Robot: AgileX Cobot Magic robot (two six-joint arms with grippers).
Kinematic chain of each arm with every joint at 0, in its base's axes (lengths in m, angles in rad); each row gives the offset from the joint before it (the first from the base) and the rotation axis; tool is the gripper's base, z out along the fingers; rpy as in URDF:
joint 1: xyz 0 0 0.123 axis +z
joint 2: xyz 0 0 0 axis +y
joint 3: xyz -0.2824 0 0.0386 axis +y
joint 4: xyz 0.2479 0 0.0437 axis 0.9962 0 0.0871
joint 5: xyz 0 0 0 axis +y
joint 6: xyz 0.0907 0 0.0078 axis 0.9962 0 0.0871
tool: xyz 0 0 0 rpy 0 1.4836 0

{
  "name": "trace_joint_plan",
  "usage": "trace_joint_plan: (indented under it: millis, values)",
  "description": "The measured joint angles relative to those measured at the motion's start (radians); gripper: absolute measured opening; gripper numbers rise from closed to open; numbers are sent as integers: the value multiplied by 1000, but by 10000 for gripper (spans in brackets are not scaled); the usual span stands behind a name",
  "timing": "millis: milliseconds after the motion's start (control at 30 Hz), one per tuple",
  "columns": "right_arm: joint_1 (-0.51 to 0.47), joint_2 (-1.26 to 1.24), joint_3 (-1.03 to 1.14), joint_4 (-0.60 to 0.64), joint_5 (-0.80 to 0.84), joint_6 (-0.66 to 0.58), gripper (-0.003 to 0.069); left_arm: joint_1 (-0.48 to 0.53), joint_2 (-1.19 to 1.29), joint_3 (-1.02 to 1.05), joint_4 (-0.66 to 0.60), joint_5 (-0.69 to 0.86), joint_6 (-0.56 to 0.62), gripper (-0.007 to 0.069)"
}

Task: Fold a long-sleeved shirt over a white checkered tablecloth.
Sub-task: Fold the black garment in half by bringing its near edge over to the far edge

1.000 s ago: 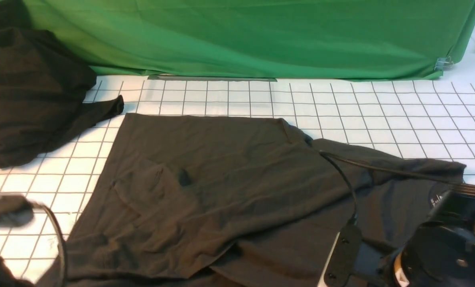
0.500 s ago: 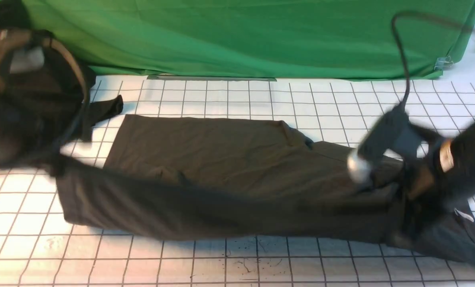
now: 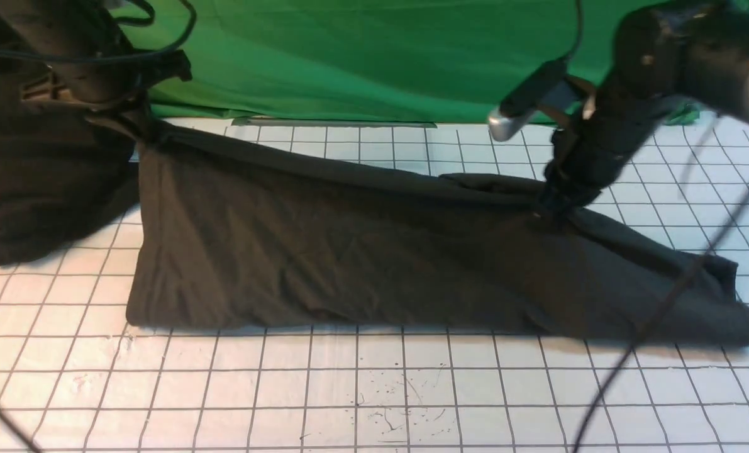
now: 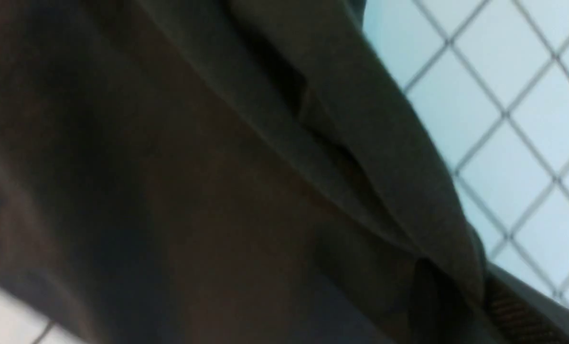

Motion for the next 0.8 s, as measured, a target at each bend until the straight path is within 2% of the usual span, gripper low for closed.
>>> trace_joint_plan:
  millis: [167, 400, 500, 567, 633, 667, 700, 800]
  values:
    - [0, 105, -86, -1, -17, 1, 59, 4, 111, -87, 10, 0, 1, 24]
    - [0, 125, -120, -6, -96, 9, 403, 4, 159, -94, 15, -53, 1, 62]
    - [0, 92, -152, -8, -68, 66, 462, 4, 159, -96, 48, -73, -14, 119]
    - [0, 63, -171, -8, -53, 107, 457, 5, 159, -96, 76, -78, -39, 165]
    - [0, 19, -186, 6, -39, 178, 408, 7, 159, -96, 104, -84, -55, 226]
    - [0, 15, -186, 9, -39, 178, 400, 8, 159, -96, 105, -84, -56, 232]
    - [0, -8, -192, 52, -22, 171, 318, 12, 159, -96, 113, -84, -58, 275]
    - [0, -2, -195, 192, 40, 74, 108, 16, 159, -100, 119, -67, -63, 342]
